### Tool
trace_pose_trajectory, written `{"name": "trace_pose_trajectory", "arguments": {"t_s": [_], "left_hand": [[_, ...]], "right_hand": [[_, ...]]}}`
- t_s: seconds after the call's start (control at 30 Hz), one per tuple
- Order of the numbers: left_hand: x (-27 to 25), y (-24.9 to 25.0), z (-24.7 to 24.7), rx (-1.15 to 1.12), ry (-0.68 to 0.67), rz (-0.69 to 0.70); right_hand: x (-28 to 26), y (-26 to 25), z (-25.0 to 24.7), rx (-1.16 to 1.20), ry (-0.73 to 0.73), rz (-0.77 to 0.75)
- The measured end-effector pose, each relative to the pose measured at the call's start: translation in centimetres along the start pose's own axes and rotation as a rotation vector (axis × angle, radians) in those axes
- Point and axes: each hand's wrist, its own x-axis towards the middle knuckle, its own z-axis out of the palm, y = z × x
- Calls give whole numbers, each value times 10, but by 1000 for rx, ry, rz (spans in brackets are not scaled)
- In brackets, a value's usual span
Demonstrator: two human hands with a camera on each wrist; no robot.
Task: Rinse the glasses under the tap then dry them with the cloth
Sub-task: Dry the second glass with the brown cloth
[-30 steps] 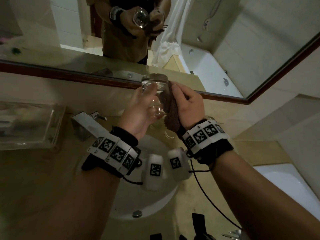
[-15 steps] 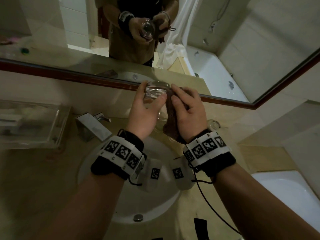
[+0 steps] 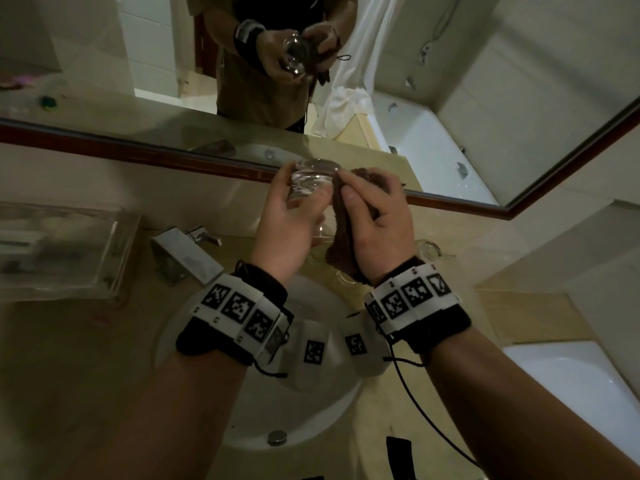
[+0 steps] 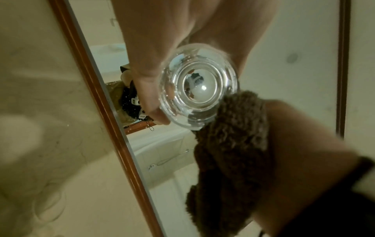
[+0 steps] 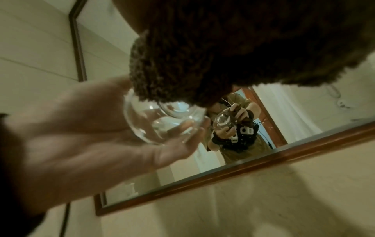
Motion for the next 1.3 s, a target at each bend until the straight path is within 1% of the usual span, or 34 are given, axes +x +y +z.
{"name": "trace_pose_trajectory", "arguments": {"t_s": [0.13, 0.2, 0.23, 0.37, 0.4, 0.5, 0.63, 0.7, 0.8, 0.87, 0.9, 1.0, 1.1, 1.2, 1.3], "left_hand": [[-9, 0, 0, -59, -47, -61], [-10, -1, 2, -77, -31, -77], [-10, -2, 2, -83, -20, -83], [-7, -2, 3, -58, 9, -89], [-7, -1, 4, -65, 7, -97], [-9, 0, 5, -112, -41, -119], [-12, -1, 7, -160, -77, -117], [-11, 2, 11, -124, -53, -100], [-5, 3, 13, -55, 28, -80], [-3, 2, 11, -70, 25, -75], [-2, 0, 10, -83, 9, -77], [-3, -2, 8, -180, -7, -120], [-5, -1, 5, -270, -2, -146], [-5, 4, 3, -225, -7, -154], [0, 8, 1, -74, -3, -121]], "right_hand": [[6, 10, -2, 103, 14, 152], [7, 11, -3, 123, 13, 171], [6, 11, -4, 110, -7, 172], [-1, 12, -8, -15, -176, 137], [-4, 12, -8, -38, -175, 111], [-6, 12, -9, -51, -88, 40], [-1, 14, -10, 58, -66, 116], [0, 11, -11, 59, -35, 115], [-2, 1, -11, -36, 7, 2], [-1, -3, -10, -45, 21, -27], [1, -2, -9, -27, 26, -4], [7, 0, -9, 116, 18, 143], [10, -2, -9, 177, 29, 184], [11, -3, -6, 171, 31, 183], [11, -6, -3, 152, 37, 168]]}}
